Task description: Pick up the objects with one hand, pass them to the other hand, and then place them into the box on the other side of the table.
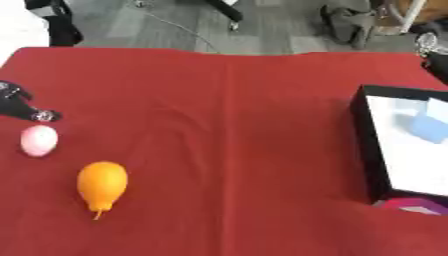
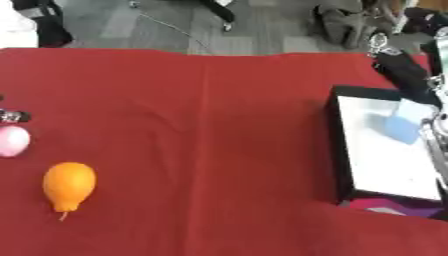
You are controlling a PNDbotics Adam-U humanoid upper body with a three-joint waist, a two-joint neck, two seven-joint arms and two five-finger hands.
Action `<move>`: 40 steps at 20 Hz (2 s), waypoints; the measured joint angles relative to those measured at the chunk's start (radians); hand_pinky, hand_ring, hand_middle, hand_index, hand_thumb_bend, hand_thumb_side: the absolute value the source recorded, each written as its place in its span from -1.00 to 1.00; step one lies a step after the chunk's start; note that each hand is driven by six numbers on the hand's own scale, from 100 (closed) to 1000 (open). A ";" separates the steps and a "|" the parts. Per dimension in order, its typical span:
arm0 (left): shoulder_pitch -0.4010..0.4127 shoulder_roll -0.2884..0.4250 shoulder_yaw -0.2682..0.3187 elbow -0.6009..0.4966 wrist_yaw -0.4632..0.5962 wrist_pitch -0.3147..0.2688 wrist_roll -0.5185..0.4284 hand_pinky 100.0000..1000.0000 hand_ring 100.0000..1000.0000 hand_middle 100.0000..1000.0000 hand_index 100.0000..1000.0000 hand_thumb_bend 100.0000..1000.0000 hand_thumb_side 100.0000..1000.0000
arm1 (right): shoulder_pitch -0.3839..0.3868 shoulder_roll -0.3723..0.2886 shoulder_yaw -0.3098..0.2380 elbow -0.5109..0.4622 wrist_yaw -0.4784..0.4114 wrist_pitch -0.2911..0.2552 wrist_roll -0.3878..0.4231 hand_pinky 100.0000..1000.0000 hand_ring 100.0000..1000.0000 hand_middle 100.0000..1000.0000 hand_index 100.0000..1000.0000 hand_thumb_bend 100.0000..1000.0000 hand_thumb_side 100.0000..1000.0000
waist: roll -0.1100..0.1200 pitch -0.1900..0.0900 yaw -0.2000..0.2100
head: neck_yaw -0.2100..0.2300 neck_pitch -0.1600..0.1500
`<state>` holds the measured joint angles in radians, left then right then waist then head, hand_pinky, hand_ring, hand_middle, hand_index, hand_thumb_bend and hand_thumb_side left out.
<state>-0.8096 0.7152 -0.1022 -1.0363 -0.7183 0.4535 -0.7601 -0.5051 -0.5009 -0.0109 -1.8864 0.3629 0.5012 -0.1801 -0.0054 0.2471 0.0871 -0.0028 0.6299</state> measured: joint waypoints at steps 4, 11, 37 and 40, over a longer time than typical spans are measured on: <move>-0.008 0.000 -0.006 0.035 -0.079 -0.040 -0.040 1.00 0.86 0.54 0.76 -0.04 -0.63 | 0.000 0.000 0.000 0.000 -0.006 -0.002 -0.003 0.75 0.86 0.65 0.71 -1.00 0.09 | 0.000 0.000 -0.001 | 0.001 0.000; -0.017 -0.009 -0.011 0.073 -0.189 -0.031 -0.031 0.99 0.82 0.50 0.75 -0.13 -0.68 | 0.000 0.004 0.000 -0.005 -0.011 -0.001 -0.007 0.75 0.85 0.64 0.71 -1.00 0.10 | -0.002 0.000 -0.004 | 0.006 0.000; 0.027 -0.025 -0.054 -0.318 0.083 0.060 0.091 0.47 0.25 -0.03 0.03 -1.00 -0.38 | -0.026 0.011 0.015 -0.013 -0.027 -0.005 -0.005 0.75 0.86 0.68 0.73 -1.00 0.07 | -0.006 0.000 0.001 | -0.008 -0.001; 0.041 -0.026 -0.075 -0.419 0.142 0.069 0.131 0.45 0.21 -0.05 0.02 -1.00 -0.32 | -0.056 0.024 0.035 -0.021 -0.027 -0.012 0.021 0.74 0.86 0.70 0.73 -1.00 0.02 | -0.009 0.000 0.002 | -0.027 -0.009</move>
<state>-0.7682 0.6891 -0.1769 -1.4552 -0.5764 0.5221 -0.6294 -0.5612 -0.4771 0.0238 -1.9069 0.3357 0.4894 -0.1591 -0.0141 0.2472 0.0890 -0.0294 0.6213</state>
